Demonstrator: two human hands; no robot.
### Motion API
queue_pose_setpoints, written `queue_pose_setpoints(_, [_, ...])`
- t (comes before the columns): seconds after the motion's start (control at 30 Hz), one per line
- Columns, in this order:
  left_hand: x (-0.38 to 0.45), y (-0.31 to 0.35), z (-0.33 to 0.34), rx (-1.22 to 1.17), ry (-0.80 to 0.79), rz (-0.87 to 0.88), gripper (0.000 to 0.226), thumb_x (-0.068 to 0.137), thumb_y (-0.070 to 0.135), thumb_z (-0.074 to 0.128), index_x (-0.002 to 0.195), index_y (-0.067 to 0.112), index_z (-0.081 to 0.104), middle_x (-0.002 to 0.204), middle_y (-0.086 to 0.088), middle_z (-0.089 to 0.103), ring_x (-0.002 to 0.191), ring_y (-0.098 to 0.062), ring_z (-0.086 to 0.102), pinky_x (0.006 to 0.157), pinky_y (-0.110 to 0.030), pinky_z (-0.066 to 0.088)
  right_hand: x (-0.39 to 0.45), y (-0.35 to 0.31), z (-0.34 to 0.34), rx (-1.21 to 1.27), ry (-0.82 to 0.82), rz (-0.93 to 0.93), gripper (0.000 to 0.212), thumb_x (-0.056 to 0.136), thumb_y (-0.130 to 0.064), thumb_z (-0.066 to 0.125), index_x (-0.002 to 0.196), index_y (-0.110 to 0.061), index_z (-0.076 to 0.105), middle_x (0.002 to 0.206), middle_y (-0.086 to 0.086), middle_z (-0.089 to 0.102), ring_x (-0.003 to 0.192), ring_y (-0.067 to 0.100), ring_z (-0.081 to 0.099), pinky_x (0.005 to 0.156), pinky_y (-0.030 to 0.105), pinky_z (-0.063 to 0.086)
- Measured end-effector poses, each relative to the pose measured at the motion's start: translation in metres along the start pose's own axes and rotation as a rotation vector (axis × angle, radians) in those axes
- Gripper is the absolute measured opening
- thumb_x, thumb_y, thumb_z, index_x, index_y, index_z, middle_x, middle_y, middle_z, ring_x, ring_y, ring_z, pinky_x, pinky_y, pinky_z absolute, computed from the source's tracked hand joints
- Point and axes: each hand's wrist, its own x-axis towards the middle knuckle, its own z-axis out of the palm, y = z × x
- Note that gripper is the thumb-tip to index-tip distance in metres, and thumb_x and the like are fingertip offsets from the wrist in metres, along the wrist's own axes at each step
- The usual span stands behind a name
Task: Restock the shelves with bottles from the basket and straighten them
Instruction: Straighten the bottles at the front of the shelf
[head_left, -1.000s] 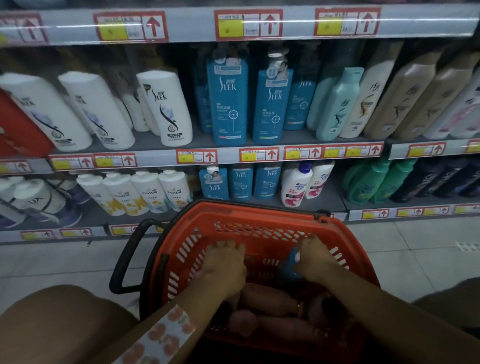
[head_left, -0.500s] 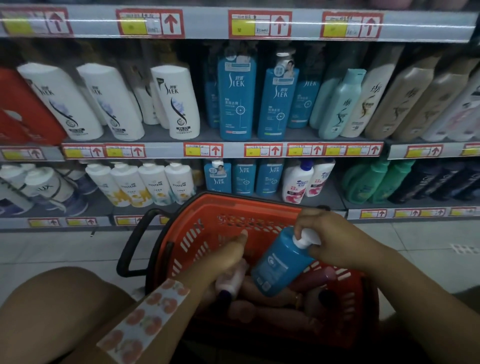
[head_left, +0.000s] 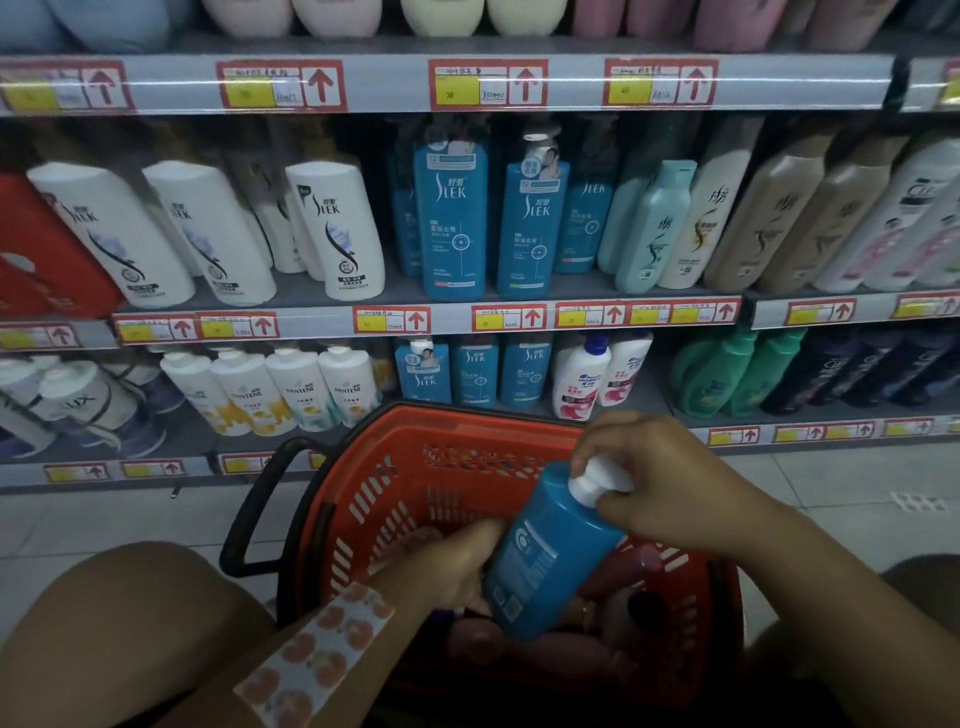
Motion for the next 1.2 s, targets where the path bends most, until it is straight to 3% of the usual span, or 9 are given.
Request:
queue_pose_setpoints(0.1, [0.001,0.002,0.003,-0.094,-0.002,0.037,0.045,0.1,0.052,0.045,0.091,0.014,0.068,0.068,-0.002,0.075,0.077,-0.019,0.068,0.072,-0.028,0.054,0.002,0.001,-0.001,0.026,0.102,0.092,0.025,0.067,-0.018,0.073,0.086,-0.034,0.07,0.088,-0.019,0.064,0.088,-0.006,0.058,0.069,0.005,0.037])
queue_pose_setpoints(0.17, [0.003,0.002,0.006,-0.219,-0.02,0.042,0.045,0.101,0.047,0.046,0.094,0.009,0.069,0.073,-0.008,0.076,0.081,-0.023,0.068,0.075,-0.028,0.053,0.004,0.002,0.001,0.098,0.148,0.154,0.026,0.071,-0.017,0.077,0.092,-0.03,0.071,0.083,-0.02,0.063,0.077,-0.008,0.059,0.064,0.007,0.038])
queue_pose_setpoints(0.33, [0.011,-0.008,-0.002,-0.293,0.083,0.1,0.056,0.088,0.053,0.067,0.115,0.005,0.07,0.096,-0.015,0.077,0.083,-0.027,0.076,0.063,-0.032,0.059,0.006,0.001,-0.002,0.328,0.01,0.119,0.06,0.069,-0.027,0.087,0.125,-0.032,0.064,0.094,-0.002,0.057,0.07,0.013,0.062,0.067,0.03,0.053])
queue_pose_setpoints(0.43, [0.009,-0.006,-0.005,-0.215,-0.032,0.033,0.049,0.089,0.055,0.066,0.102,0.008,0.072,0.092,-0.01,0.077,0.076,-0.022,0.075,0.066,-0.029,0.056,0.007,-0.002,-0.01,0.215,0.058,0.07,0.041,0.079,-0.023,0.085,0.117,-0.028,0.07,0.09,-0.001,0.059,0.065,0.007,0.056,0.064,0.023,0.046])
queue_pose_setpoints(0.57, [-0.004,0.0,0.0,-0.081,-0.17,-0.068,0.059,0.095,0.056,0.054,0.06,0.015,0.075,0.072,-0.003,0.074,0.064,-0.015,0.07,0.072,-0.027,0.051,0.008,-0.001,-0.008,0.413,0.025,0.109,0.028,0.073,-0.035,0.088,0.093,-0.023,0.073,0.07,0.01,0.065,0.057,0.01,0.054,0.056,0.031,0.04])
queue_pose_setpoints(0.77, [-0.018,0.013,0.002,-0.084,-0.154,0.02,0.053,0.096,0.058,0.045,0.109,0.014,0.072,0.111,-0.009,0.076,0.107,-0.028,0.069,0.099,-0.042,0.05,0.006,0.003,0.008,0.385,0.145,0.171,0.036,0.069,-0.05,0.085,0.086,-0.025,0.065,0.068,-0.006,0.058,0.061,0.006,0.053,0.059,0.031,0.042])
queue_pose_setpoints(0.93, [-0.024,0.019,0.007,-0.131,-0.077,0.116,0.04,0.101,0.044,0.046,0.111,0.013,0.069,0.1,-0.008,0.078,0.084,-0.02,0.074,0.069,-0.03,0.057,0.003,0.011,0.011,0.474,0.073,0.178,0.018,0.088,-0.042,0.072,0.096,-0.031,0.061,0.083,-0.017,0.065,0.076,-0.001,0.061,0.07,0.021,0.049])
queue_pose_setpoints(1.0, [-0.024,0.021,0.01,-0.135,-0.069,0.158,0.039,0.101,0.044,0.047,0.111,0.014,0.069,0.104,-0.008,0.078,0.089,-0.019,0.074,0.075,-0.03,0.058,0.004,0.013,0.009,0.428,0.055,0.19,0.016,0.093,-0.046,0.064,0.101,-0.033,0.06,0.084,-0.018,0.065,0.074,-0.003,0.06,0.067,0.017,0.046])
queue_pose_setpoints(1.2, [-0.023,0.048,0.023,-0.247,0.001,0.36,0.041,0.099,0.049,0.05,0.106,0.015,0.073,0.105,-0.009,0.077,0.103,-0.026,0.072,0.103,-0.046,0.051,0.03,0.016,-0.026,0.439,0.134,0.138,0.016,0.094,-0.039,0.065,0.099,-0.023,0.064,0.084,0.0,0.068,0.076,0.015,0.066,0.068,0.034,0.052])
